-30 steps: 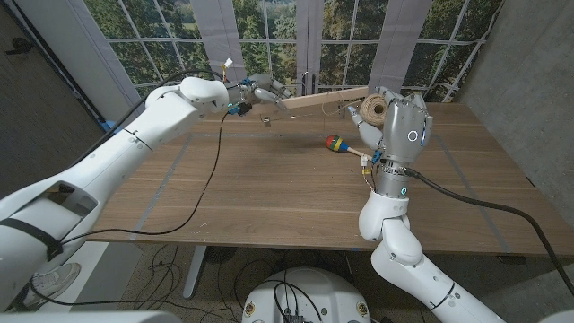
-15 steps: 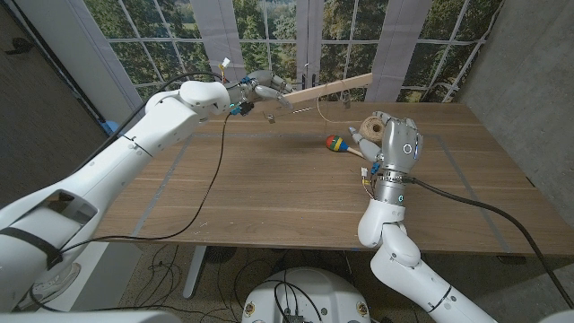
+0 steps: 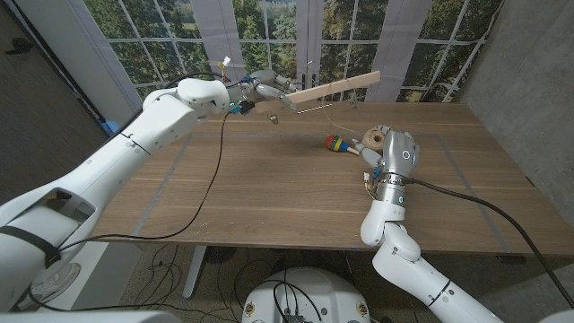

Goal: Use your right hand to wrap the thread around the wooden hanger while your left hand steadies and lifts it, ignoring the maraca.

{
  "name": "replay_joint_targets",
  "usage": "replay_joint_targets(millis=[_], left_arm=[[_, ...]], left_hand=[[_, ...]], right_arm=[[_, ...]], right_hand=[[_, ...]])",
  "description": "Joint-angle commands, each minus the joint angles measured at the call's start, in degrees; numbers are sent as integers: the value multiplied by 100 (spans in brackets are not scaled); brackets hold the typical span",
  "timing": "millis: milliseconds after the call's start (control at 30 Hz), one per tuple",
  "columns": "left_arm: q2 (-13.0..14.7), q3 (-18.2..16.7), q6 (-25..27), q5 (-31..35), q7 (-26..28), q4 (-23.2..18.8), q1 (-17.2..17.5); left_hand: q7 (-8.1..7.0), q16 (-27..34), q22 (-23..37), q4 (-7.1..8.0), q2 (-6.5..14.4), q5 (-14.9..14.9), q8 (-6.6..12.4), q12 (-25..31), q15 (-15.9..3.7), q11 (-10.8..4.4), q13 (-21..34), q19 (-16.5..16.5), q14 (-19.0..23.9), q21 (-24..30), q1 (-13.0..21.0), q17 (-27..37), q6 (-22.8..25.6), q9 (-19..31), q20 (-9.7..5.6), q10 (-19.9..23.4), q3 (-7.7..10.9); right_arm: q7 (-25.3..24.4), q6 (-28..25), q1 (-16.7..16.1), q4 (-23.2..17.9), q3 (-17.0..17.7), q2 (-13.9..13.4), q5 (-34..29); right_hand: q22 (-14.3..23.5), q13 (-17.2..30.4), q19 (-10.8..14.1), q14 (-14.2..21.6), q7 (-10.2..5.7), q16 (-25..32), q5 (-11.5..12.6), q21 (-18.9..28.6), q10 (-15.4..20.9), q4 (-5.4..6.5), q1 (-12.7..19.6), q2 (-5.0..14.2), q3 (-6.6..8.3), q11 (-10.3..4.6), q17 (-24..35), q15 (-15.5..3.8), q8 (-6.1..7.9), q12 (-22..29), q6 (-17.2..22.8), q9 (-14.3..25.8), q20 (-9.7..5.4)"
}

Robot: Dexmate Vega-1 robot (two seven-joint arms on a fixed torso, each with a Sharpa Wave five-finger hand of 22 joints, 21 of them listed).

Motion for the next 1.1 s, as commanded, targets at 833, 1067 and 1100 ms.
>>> replay_joint_targets(millis=[833,1067,1100], left_arm=[[408,204,37,-551,-1697,252,-319],[462,241,39,-541,-1888,233,-358],[474,261,4,-505,-1937,239,-374]], left_hand=[[9,9,41,845,934,-11,12,45,-1001,0,10,76,1325,-38,-49,42,34,52,-620,22,921],[12,15,44,842,932,-13,6,46,-1003,-2,16,79,1332,-38,-46,58,43,50,-620,16,919],[16,7,45,842,932,-13,2,46,-1004,2,23,80,1329,-37,-46,47,45,46,-620,7,918]], right_arm=[[197,138,1348,1286,-108,-29,1183],[99,83,1620,1476,-118,-24,1223],[85,96,1652,1499,-115,-24,1238]], right_hand=[[10,36,-34,673,-384,-48,61,72,103,19,1883,1843,-52,-2,36,-753,25,-77,441,30,-813],[8,34,-32,678,-382,-56,65,82,113,24,1890,1845,-62,8,41,-751,23,-89,439,30,-809],[8,36,-32,680,-381,-57,66,84,114,25,1892,1846,-64,-1,42,-752,22,-91,439,30,-808]])
